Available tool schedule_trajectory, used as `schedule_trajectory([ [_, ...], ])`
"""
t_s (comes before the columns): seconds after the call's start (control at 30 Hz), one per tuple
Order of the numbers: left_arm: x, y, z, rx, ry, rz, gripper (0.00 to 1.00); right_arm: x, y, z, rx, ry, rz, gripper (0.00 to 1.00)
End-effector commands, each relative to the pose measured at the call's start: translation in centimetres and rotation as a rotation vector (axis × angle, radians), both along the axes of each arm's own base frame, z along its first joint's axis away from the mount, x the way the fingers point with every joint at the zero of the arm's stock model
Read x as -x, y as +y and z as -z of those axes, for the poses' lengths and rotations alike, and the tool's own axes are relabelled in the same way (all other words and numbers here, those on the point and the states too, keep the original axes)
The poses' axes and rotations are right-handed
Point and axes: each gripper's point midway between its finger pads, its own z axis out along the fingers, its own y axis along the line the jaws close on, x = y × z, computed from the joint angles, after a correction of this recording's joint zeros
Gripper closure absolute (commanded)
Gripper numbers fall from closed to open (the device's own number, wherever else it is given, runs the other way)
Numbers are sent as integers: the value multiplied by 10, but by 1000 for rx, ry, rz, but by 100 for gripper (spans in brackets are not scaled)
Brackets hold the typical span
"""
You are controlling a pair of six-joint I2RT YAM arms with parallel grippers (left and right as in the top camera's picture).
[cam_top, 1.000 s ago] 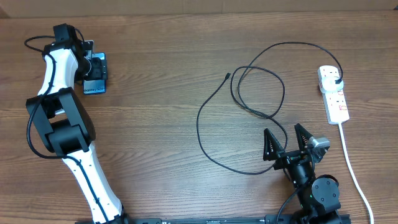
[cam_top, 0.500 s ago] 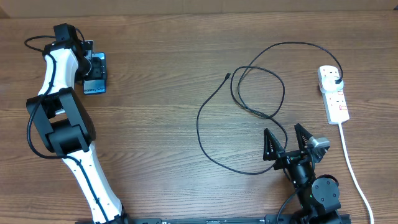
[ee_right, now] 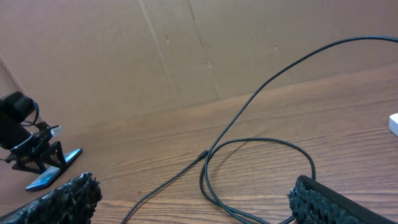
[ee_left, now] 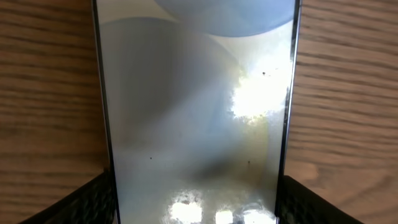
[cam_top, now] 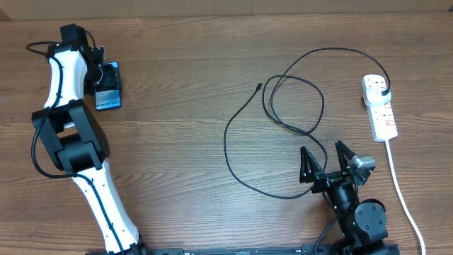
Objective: Plug charger to phone and switch on socket
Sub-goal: 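Lift the phone with the left gripper and carry it toward center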
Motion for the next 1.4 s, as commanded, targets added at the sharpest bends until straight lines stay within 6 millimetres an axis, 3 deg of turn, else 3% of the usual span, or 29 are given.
schedule_trajectory([
  [0.0,-25,-26,-37,64,-88,14,41,0,-1,1,2,-6,7,0],
  [0.17,-28,-75,-69,147,-92,53,45,0,-1,1,2,-6,7,0],
  [0.3,-25,-142,-81,239,-69,114,48,0,-1,1,2,-6,7,0],
  [0.47,-11,-227,-81,265,-13,197,50,0,-1,1,2,-6,7,0],
  [0.57,-1,-269,-80,278,16,206,54,0,-1,1,2,-6,7,0],
  [0.63,8,-293,-80,290,44,180,63,0,-1,1,2,-6,7,0],
  [0.73,21,-321,-79,301,76,156,92,0,-1,1,2,-6,7,0],
  [0.77,24,-328,-79,305,86,153,96,0,-1,1,2,-6,7,0],
  [1.0,49,-356,-86,426,176,177,96,0,-1,1,2,-6,7,0],
  [1.37,96,-331,-87,394,436,-72,96,0,-1,1,2,-6,7,0],
])
